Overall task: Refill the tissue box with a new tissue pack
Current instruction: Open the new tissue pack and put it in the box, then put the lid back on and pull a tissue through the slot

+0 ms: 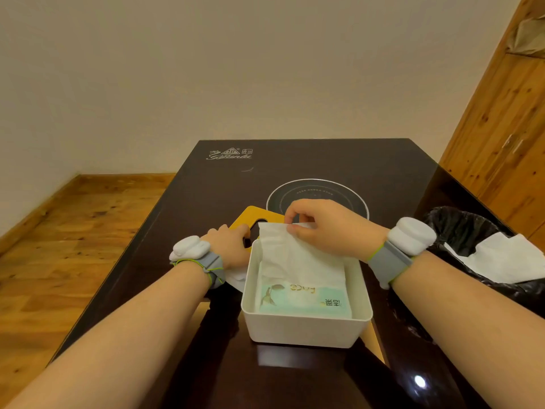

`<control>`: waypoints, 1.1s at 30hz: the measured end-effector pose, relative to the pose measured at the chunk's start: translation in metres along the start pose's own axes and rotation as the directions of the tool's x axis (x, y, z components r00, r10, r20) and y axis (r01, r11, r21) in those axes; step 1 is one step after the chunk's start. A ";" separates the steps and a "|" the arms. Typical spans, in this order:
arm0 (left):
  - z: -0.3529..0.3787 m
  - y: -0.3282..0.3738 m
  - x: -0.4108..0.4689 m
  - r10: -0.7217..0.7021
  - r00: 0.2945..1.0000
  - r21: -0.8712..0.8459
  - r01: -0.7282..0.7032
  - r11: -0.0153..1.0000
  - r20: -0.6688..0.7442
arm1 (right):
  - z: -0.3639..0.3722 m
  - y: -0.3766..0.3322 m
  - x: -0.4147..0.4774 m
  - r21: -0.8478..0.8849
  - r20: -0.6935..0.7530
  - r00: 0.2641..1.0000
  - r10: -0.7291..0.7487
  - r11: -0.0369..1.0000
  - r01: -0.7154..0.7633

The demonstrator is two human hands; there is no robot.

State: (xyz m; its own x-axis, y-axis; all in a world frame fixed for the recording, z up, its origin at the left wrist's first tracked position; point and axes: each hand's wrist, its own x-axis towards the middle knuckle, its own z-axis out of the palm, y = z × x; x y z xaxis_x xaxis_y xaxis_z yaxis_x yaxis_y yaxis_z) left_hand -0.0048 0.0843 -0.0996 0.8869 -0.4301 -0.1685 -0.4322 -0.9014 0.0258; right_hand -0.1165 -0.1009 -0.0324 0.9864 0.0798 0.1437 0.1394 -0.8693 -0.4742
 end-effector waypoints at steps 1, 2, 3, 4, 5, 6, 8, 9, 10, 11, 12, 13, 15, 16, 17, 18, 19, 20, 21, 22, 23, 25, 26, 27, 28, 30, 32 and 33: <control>0.001 0.002 -0.002 0.006 1.000 0.013 -0.006 1.000 -0.008 | 0.001 0.002 0.001 -0.011 0.006 1.000 0.013 1.000 -0.013; 0.001 0.004 -0.003 0.011 1.000 0.026 -0.011 1.000 -0.022 | 0.002 0.003 0.001 -0.023 0.012 1.000 0.025 0.999 -0.024; 0.000 0.006 -0.005 0.018 0.999 0.038 -0.017 0.999 -0.041 | 0.004 0.005 0.002 -0.034 0.017 0.999 0.036 0.999 -0.035; -0.002 0.009 -0.005 0.026 0.998 0.052 -0.023 0.998 -0.060 | 0.006 0.007 0.002 -0.042 0.022 0.999 0.048 0.998 -0.047; -0.004 0.012 -0.006 0.029 0.997 0.075 -0.024 0.997 -0.072 | 0.008 0.008 0.001 -0.043 0.024 0.998 0.062 0.997 -0.061; -0.005 0.015 -0.005 0.027 0.996 0.106 -0.019 0.994 -0.079 | 0.009 0.008 0.000 -0.039 0.024 0.997 0.079 0.996 -0.078; -0.008 0.017 -0.004 0.022 0.997 0.163 -0.011 0.987 -0.070 | 0.010 0.010 0.000 -0.019 0.004 0.993 0.119 0.993 -0.119; -0.007 0.016 -0.003 0.019 0.998 0.166 -0.010 0.986 -0.054 | 0.009 0.010 -0.001 -0.006 -0.016 0.990 0.142 0.990 -0.143; -0.007 0.014 -0.002 0.019 0.999 0.150 -0.012 0.989 -0.040 | 0.007 0.010 -0.002 0.001 -0.043 0.986 0.162 0.987 -0.162; -0.007 0.011 -0.001 0.016 0.999 0.122 -0.013 0.992 -0.029 | 0.005 0.010 -0.003 0.002 -0.071 0.982 0.176 0.984 -0.176; -0.008 0.006 0.000 0.016 1.000 0.083 -0.014 0.996 -0.024 | 0.003 0.010 -0.004 0.005 -0.098 0.977 0.187 0.982 -0.188; -0.008 0.001 0.002 0.016 1.000 0.028 -0.016 0.999 -0.022 | 0.001 0.010 -0.005 0.019 -0.126 0.972 0.198 0.980 -0.197; -0.009 -0.009 0.003 0.035 0.999 -0.103 -0.037 0.994 -0.013 | -0.003 0.009 -0.008 0.068 -0.180 0.960 0.215 0.976 -0.206; -0.010 -0.014 0.003 0.057 0.998 -0.142 -0.057 0.988 -0.001 | -0.005 0.008 -0.009 0.091 -0.196 0.955 0.222 0.974 -0.208; -0.011 -0.019 0.003 0.081 0.997 -0.155 -0.078 0.985 0.013 | -0.007 0.007 -0.010 0.110 -0.200 0.953 0.229 0.971 -0.211; -0.011 -0.023 0.002 0.101 0.995 -0.155 -0.096 0.983 0.023 | -0.008 0.006 -0.010 0.125 -0.196 0.951 0.239 0.968 -0.218; -0.011 -0.026 0.002 0.116 0.993 -0.154 -0.111 0.982 0.021 | -0.009 0.005 -0.011 0.135 -0.192 0.949 0.249 0.965 -0.226; -0.011 -0.029 0.002 0.125 0.992 -0.156 -0.123 0.980 0.006 | -0.010 0.003 -0.012 0.138 -0.191 0.948 0.255 0.963 -0.231; -0.012 -0.031 0.002 0.130 0.991 -0.166 -0.130 0.978 -0.009 | -0.010 0.002 -0.012 0.137 -0.194 0.945 0.262 0.962 -0.238; -0.013 -0.033 0.002 0.132 0.991 -0.179 -0.133 0.975 -0.021 | -0.010 0.001 -0.012 0.134 -0.203 0.942 0.266 0.961 -0.242; -0.016 -0.034 0.001 0.127 0.992 -0.194 -0.130 0.972 -0.028 | -0.010 -0.002 -0.013 0.129 -0.219 0.939 0.266 0.962 -0.242; -0.023 -0.037 0.000 0.091 0.995 -0.243 -0.098 0.965 -0.037 | -0.011 -0.009 -0.015 0.116 -0.264 0.934 0.241 0.969 -0.218; -0.027 -0.038 0.000 0.064 0.997 -0.289 -0.076 0.954 -0.053 | -0.012 -0.013 -0.016 0.110 -0.285 0.934 0.216 0.975 -0.192; -0.032 -0.040 -0.001 0.030 0.996 -0.354 -0.058 0.933 -0.084 | -0.013 -0.020 -0.017 0.104 -0.307 0.934 0.181 0.982 -0.156; -0.039 -0.039 -0.003 -0.009 0.992 -0.433 -0.047 0.900 -0.125 | -0.015 -0.027 -0.018 0.099 -0.330 0.933 0.145 0.988 -0.119; -0.055 -0.034 -0.006 -0.093 0.972 -0.591 -0.054 0.805 -0.215 | -0.017 -0.043 -0.019 0.099 -0.356 0.931 0.084 0.994 -0.052; -0.073 -0.023 -0.011 -0.143 0.946 -0.699 -0.109 0.706 -0.292 | -0.018 -0.058 -0.020 0.126 -0.336 0.941 0.033 0.992 0.010; -0.081 -0.016 -0.014 -0.155 0.933 -0.732 -0.144 0.666 -0.325 | -0.018 -0.066 -0.020 0.149 -0.318 0.948 0.018 0.988 0.032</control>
State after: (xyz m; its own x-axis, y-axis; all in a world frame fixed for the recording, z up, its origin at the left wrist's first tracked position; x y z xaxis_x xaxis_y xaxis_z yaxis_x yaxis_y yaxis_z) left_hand 0.0035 0.1008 -0.0177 0.9473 -0.2783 0.1587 -0.2966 -0.5751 0.7624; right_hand -0.1466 -0.0543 0.0117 0.9098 -0.0947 0.4041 0.1820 -0.7839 -0.5935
